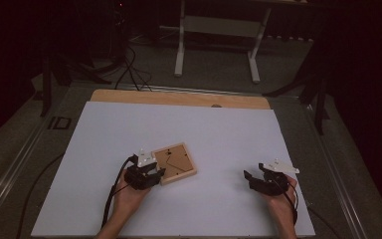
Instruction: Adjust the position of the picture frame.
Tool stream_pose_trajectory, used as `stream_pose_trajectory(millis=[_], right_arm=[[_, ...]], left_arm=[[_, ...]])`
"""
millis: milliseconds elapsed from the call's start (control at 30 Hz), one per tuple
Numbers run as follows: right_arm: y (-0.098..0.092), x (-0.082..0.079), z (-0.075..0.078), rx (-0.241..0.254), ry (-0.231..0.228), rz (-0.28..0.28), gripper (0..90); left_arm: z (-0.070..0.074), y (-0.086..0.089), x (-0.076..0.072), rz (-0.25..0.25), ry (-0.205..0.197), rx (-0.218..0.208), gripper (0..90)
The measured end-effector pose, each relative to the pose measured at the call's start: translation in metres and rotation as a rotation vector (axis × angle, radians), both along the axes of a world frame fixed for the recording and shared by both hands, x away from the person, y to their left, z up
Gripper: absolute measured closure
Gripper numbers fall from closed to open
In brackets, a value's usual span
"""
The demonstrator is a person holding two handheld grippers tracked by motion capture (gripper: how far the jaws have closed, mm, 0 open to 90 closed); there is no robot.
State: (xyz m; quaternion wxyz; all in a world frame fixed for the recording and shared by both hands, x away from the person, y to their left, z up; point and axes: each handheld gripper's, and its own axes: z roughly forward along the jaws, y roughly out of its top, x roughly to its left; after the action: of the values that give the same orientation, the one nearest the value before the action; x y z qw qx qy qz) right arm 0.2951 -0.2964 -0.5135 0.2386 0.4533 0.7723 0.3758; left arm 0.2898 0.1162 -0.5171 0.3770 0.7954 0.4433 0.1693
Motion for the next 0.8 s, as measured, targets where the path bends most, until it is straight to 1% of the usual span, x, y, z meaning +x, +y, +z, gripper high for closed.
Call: stream_pose_trajectory(millis=[133,333,467,533,600,700,800], right_arm=[[0.000,0.000,0.000,0.000,0.000,0.001,32.4],[0.000,0.000,0.000,0.000,-0.001,0.003,32.4],[0.000,0.000,0.000,-0.001,0.001,0.004,32.4],[0.001,0.000,0.000,0.002,0.001,0.004,32.4],[0.002,0.000,0.001,0.011,-0.008,0.007,32.5],[0.006,-0.001,0.004,0.011,-0.018,0.012,33.1],[0.010,-0.001,0.006,0.014,-0.032,0.021,33.9]], left_arm=[[0.001,-0.002,-0.001,0.001,-0.007,0.017,59.8],[0.002,-0.002,0.000,0.003,-0.008,0.021,63.7],[0.003,-0.002,0.001,0.007,-0.009,0.031,68.4],[0.003,-0.001,0.003,0.011,-0.005,0.026,69.9],[0.003,0.000,0.005,0.014,0.003,0.012,71.4],[0.003,0.000,0.006,0.011,0.006,0.006,72.6],[0.003,-0.002,0.006,-0.001,-0.010,0.012,73.8]])
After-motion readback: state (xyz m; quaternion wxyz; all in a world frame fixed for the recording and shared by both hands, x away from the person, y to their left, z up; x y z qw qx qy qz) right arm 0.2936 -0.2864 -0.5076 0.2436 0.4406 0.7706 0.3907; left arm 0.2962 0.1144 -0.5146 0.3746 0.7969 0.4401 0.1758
